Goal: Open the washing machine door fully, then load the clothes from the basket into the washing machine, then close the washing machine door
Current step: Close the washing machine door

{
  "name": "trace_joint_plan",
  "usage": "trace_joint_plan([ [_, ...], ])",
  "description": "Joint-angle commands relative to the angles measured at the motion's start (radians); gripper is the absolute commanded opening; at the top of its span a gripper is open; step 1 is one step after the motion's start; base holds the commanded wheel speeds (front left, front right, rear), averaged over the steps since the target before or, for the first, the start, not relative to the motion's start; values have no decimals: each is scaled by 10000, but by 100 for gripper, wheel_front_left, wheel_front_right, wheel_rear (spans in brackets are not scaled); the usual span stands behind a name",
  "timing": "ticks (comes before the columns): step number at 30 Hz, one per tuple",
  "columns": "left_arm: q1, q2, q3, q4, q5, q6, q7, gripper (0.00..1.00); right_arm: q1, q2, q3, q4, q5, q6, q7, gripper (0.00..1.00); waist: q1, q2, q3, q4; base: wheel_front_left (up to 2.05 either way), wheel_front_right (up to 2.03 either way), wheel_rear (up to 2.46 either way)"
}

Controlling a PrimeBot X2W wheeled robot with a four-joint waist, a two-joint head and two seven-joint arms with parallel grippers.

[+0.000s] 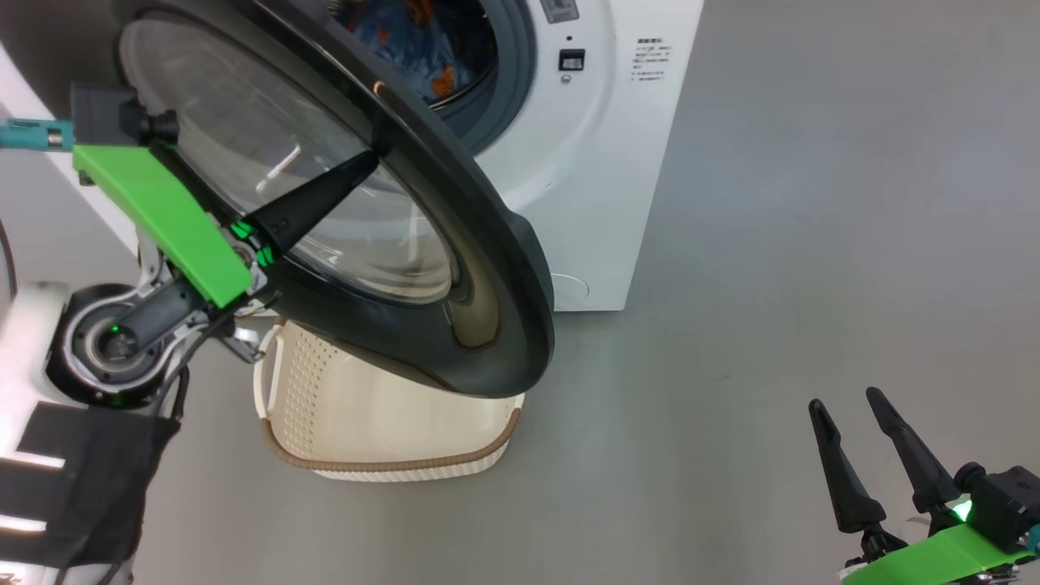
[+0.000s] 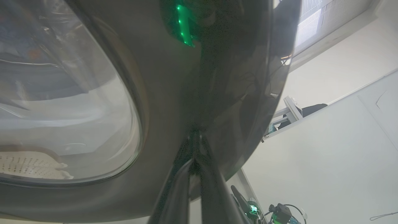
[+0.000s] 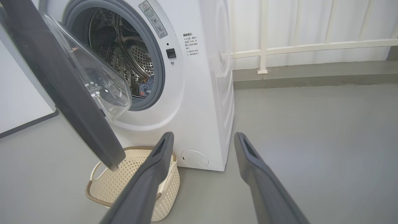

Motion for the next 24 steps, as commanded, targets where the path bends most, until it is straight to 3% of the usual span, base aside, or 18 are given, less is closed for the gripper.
trace_joint_plan([
  [1, -474, 387, 260, -179, 72, -73, -154, 0, -287, -86, 252, -203, -70, 16, -46, 100, -1, 0, -2, -104, 0, 0, 0],
  [11, 459, 1236, -415, -287, 193, -73, -960, 0, 10, -106, 244, -158, -82, 16, -46, 100, -1, 0, -414, 200, 0, 0, 0],
  [12, 615, 1349, -482, -325, 243, -73, -1093, 4, 40, -125, 254, -155, -84, 16, -46, 100, -1, 0, -457, 242, 0, 0, 0],
  [15, 1149, 1695, -667, -473, 350, -73, -1539, 35, 101, -169, 258, -154, -95, 16, -46, 100, -1, 0, -543, 353, 0, 0, 0],
  [20, 2028, 2101, -738, -550, 413, -73, -2626, 50, 178, -220, 197, -146, -100, 16, -46, 100, -1, 0, -660, 508, 0, 0, 0],
  [22, 2402, 2291, -835, -548, 549, -73, -3076, 64, 225, -241, 163, -149, -97, 16, -46, 100, -1, 0, -708, 557, 0, 0, 0],
  [24, 2781, 2478, -1003, -509, 767, -73, -3565, 71, 280, -268, 133, -163, -100, 16, -46, 100, -1, 0, -749, 597, 0, 0, 0],
])
